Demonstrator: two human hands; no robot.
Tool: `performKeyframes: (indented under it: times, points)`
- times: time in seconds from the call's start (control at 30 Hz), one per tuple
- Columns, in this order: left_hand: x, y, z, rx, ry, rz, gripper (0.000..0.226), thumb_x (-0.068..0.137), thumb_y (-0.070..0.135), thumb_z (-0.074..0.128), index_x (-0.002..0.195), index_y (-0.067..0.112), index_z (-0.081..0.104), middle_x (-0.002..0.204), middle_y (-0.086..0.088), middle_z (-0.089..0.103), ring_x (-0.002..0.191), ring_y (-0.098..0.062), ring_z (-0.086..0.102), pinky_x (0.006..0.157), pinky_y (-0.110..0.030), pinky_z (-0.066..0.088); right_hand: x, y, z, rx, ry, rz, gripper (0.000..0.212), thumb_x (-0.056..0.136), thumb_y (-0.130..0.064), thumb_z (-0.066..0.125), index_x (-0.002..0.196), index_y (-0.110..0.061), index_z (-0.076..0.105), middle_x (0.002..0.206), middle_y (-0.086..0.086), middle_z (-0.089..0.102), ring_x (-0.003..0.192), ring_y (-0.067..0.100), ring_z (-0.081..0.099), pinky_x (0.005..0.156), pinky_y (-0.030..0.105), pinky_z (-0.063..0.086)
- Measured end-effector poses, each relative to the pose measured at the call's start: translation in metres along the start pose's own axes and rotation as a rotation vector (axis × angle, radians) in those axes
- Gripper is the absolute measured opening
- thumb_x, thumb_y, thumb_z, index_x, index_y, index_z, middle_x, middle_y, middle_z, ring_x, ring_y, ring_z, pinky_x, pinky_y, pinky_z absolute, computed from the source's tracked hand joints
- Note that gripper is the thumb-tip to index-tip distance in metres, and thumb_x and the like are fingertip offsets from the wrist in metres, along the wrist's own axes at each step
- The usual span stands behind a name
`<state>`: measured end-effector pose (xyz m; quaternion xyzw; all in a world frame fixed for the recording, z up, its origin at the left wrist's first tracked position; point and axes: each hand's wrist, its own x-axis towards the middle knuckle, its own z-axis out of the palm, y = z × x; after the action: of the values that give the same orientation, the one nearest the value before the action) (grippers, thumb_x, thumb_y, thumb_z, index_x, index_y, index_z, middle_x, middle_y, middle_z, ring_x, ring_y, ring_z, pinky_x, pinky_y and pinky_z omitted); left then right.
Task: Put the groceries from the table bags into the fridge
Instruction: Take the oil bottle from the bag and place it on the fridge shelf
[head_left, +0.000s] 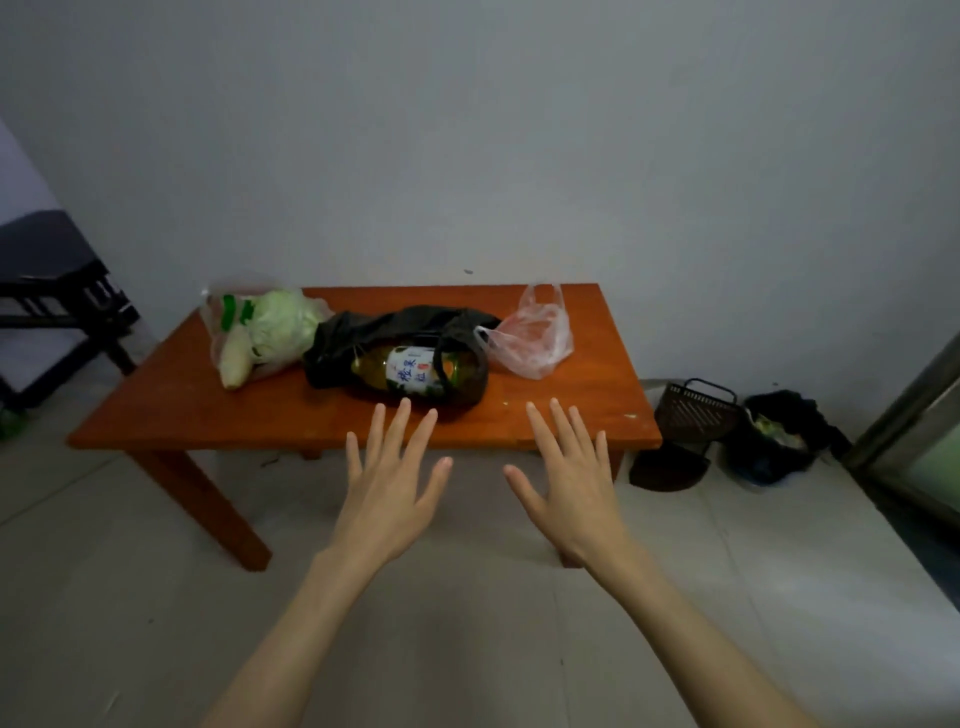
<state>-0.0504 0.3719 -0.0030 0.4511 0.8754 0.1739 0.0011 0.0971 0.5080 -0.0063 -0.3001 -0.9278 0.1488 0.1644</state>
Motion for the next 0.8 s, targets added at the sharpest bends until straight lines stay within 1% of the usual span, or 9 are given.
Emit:
performKeyframes:
  times: [0.07, 0.1, 0.2, 0.37, 0.47, 0.57, 0.63, 0.7, 0.8]
  points:
    - [0.019, -0.017, 0.008, -0.005, -0.018, -0.021, 0.069, 0.086, 0.064, 0.008, 0.148, 0.034, 0.004, 0.157, 0.004, -0.011, 0.14, -0.014, -0.024, 0.113, -0.043, -0.014, 0.023, -0.002, 0.013, 0.009, -0.036, -0.023, 0.072, 0.093, -0.055, 0.036, 0.149, -0.03, -0.001, 0.158, 0.0, -0.005, 0.144, 0.018, -0.013, 0.112, 0.038, -0.011]
    - [0.028, -0.025, 0.013, -0.014, -0.037, -0.037, 0.065, 0.09, 0.062, 0.014, 0.148, 0.034, 0.004, 0.157, 0.003, -0.011, 0.14, -0.015, -0.024, 0.114, -0.043, -0.013, 0.034, -0.003, 0.02, 0.007, -0.054, -0.031, 0.071, 0.093, -0.055, 0.036, 0.149, -0.031, -0.002, 0.158, 0.0, -0.005, 0.144, 0.018, -0.013, 0.112, 0.038, -0.011]
    - [0.057, -0.049, 0.023, -0.056, -0.073, -0.069, 0.058, 0.097, 0.048, 0.026, 0.149, 0.031, 0.007, 0.158, 0.001, -0.01, 0.142, -0.017, -0.021, 0.114, -0.042, -0.012, 0.071, -0.003, 0.039, 0.001, -0.091, -0.047, 0.07, 0.094, -0.054, 0.036, 0.149, -0.03, 0.0, 0.158, 0.001, -0.004, 0.145, 0.019, -0.011, 0.113, 0.037, -0.009]
    - [0.118, -0.105, 0.039, -0.054, -0.078, -0.064, 0.057, 0.098, 0.047, 0.027, 0.149, 0.029, 0.009, 0.158, 0.001, -0.007, 0.142, -0.017, -0.018, 0.113, -0.039, -0.011, 0.142, -0.019, 0.073, 0.046, -0.11, -0.08, 0.065, 0.095, -0.047, 0.04, 0.149, -0.026, 0.009, 0.158, 0.003, 0.005, 0.145, 0.02, -0.004, 0.115, 0.035, -0.002]
    - [0.164, -0.145, 0.053, -0.048, -0.079, -0.032, 0.056, 0.098, 0.044, 0.03, 0.149, 0.026, 0.014, 0.158, 0.0, -0.002, 0.144, -0.018, -0.015, 0.115, -0.039, -0.007, 0.188, -0.037, 0.101, 0.074, -0.067, -0.096, 0.059, 0.095, -0.04, 0.045, 0.147, -0.019, 0.025, 0.155, 0.005, 0.021, 0.145, 0.021, 0.011, 0.116, 0.034, 0.011]
    - [0.211, -0.189, 0.069, -0.065, -0.125, -0.002, 0.055, 0.098, 0.038, 0.036, 0.148, 0.022, 0.019, 0.158, -0.004, 0.005, 0.145, -0.021, -0.009, 0.116, -0.039, 0.0, 0.237, -0.061, 0.133, 0.043, -0.015, -0.109, 0.053, 0.092, -0.037, 0.047, 0.138, -0.011, 0.043, 0.145, 0.012, 0.041, 0.137, 0.028, 0.033, 0.112, 0.04, 0.024]
    - [0.238, -0.218, 0.079, -0.074, -0.165, 0.012, 0.054, 0.098, 0.035, 0.039, 0.147, 0.02, 0.023, 0.157, -0.006, 0.012, 0.145, -0.023, -0.003, 0.116, -0.04, 0.004, 0.269, -0.076, 0.156, 0.029, -0.045, -0.112, 0.05, 0.091, -0.033, 0.052, 0.134, -0.008, 0.047, 0.141, 0.014, 0.045, 0.133, 0.03, 0.038, 0.111, 0.042, 0.031]
    - [0.262, -0.243, 0.087, -0.059, -0.208, 0.027, 0.053, 0.098, 0.033, 0.039, 0.147, 0.019, 0.025, 0.156, -0.006, 0.017, 0.145, -0.023, 0.0, 0.116, -0.04, 0.006, 0.298, -0.087, 0.176, 0.03, -0.1, -0.114, 0.049, 0.091, -0.031, 0.054, 0.134, -0.008, 0.045, 0.141, 0.014, 0.043, 0.133, 0.029, 0.038, 0.11, 0.042, 0.035]
    - [0.289, -0.268, 0.09, -0.064, -0.243, 0.022, 0.053, 0.097, 0.032, 0.039, 0.146, 0.019, 0.025, 0.156, -0.004, 0.016, 0.145, -0.023, 0.003, 0.116, -0.041, 0.009, 0.334, -0.092, 0.202, -0.003, -0.243, -0.077, 0.052, 0.095, -0.032, 0.048, 0.141, -0.012, 0.035, 0.148, 0.011, 0.032, 0.138, 0.025, 0.026, 0.113, 0.035, 0.025]
